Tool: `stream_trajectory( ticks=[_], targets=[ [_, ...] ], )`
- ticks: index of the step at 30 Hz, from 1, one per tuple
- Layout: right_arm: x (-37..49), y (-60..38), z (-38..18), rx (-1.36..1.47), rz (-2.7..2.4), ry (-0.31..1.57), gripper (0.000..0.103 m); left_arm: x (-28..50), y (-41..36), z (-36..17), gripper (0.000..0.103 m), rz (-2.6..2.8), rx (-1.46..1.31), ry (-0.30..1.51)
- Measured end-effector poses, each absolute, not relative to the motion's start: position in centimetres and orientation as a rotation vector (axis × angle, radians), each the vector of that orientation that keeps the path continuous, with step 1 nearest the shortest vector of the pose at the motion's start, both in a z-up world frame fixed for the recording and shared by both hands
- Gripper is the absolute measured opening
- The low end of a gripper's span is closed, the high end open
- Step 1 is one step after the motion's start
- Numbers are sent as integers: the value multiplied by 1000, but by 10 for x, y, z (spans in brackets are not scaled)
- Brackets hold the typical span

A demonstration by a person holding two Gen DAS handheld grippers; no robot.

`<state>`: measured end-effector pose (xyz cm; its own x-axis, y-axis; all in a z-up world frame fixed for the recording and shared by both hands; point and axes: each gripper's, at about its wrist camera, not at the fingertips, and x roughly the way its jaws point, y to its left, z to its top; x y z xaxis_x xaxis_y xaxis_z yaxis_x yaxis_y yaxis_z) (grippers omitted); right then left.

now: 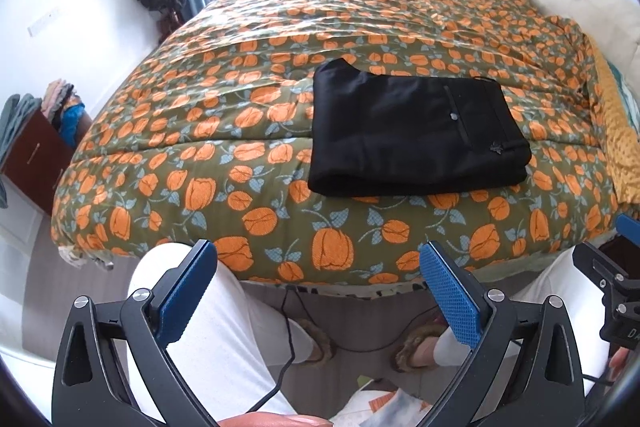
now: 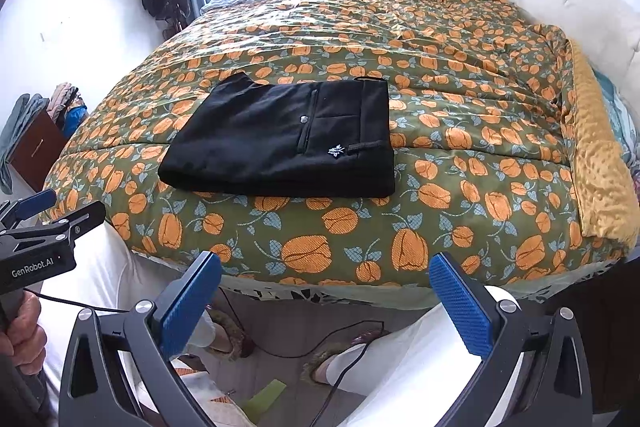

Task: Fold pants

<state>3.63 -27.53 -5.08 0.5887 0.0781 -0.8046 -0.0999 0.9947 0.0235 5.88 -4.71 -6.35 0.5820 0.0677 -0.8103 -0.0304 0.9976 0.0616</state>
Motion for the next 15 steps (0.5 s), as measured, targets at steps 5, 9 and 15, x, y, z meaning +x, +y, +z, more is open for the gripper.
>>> stream_trajectory(
  ticks=[5,9,15],
  targets=[
    [36,-276,-51,-18,104,938,103,60,-46,-64,101,54,46,952],
    [37,-275,-53,-19,110,949,103,61,-44,-64,101,55,41,955],
    [33,-270,-52,-26,120,940,103,57,-45,-65,101,59,49,939]
  ],
)
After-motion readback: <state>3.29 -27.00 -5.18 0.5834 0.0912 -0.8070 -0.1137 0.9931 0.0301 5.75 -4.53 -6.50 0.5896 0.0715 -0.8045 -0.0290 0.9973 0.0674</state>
